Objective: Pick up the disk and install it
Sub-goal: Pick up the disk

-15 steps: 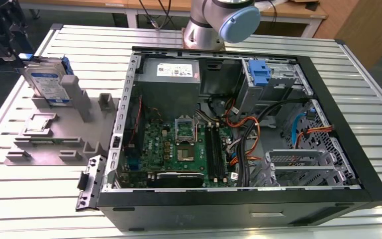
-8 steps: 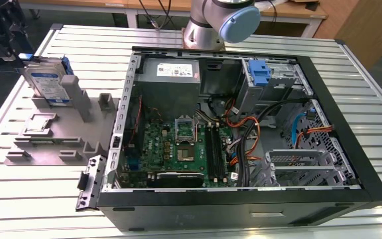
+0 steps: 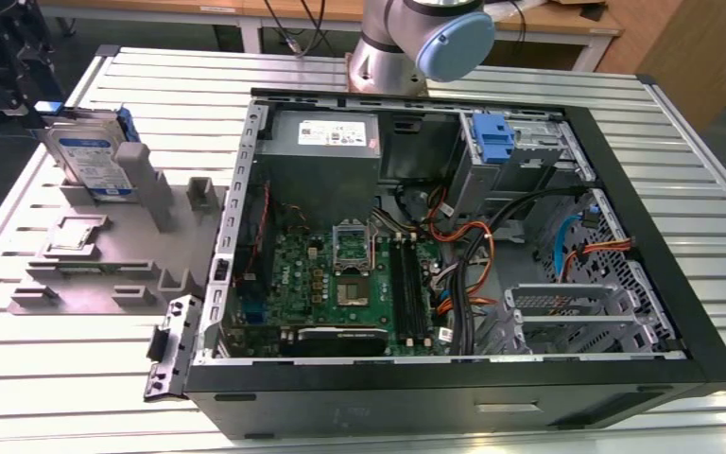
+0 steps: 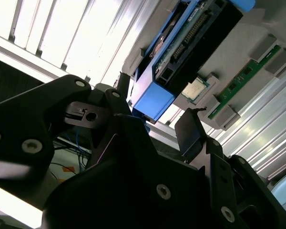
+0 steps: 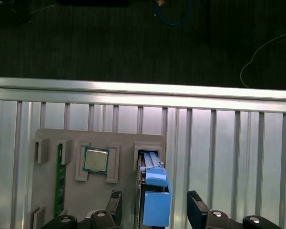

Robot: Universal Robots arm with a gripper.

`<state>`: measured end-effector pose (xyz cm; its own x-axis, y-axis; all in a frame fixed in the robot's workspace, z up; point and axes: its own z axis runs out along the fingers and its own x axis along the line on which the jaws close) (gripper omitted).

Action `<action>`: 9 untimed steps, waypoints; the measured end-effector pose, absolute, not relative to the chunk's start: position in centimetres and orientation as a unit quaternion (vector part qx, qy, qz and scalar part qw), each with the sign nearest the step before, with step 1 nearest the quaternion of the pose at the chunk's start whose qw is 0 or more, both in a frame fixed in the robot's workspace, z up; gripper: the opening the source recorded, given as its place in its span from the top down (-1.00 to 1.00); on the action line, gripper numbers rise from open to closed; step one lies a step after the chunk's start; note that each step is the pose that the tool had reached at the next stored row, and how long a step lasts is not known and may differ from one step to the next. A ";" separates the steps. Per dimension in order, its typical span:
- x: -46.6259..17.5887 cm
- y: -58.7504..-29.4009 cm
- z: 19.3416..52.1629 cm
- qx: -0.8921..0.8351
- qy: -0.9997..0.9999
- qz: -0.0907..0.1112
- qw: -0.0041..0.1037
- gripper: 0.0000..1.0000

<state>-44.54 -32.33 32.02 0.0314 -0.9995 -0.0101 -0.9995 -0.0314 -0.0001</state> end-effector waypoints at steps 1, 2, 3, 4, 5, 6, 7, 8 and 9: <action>-44.5 -32.3 32.0 -0.718 0.696 0.004 0.004 -0.30; -44.5 -32.3 32.0 -0.718 0.696 0.004 0.004 -0.30; -44.5 -32.3 32.0 -0.718 0.696 0.004 0.004 -0.30; -44.5 -32.3 32.0 -0.718 0.696 0.004 0.004 -0.30; -44.5 -32.3 32.0 -0.718 0.696 0.004 0.004 -0.30; -44.5 -32.3 32.0 -0.718 0.696 0.004 0.004 -0.30; -44.5 -32.3 32.0 -0.718 0.696 0.004 0.004 -0.30; -44.5 -32.3 32.0 -0.718 0.696 0.004 0.004 -0.30; -44.5 -32.3 32.0 -0.717 0.697 0.004 0.004 -0.30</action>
<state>-44.54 -32.33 32.02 0.0288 -0.9995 -0.0102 -0.9996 -0.0288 -0.0002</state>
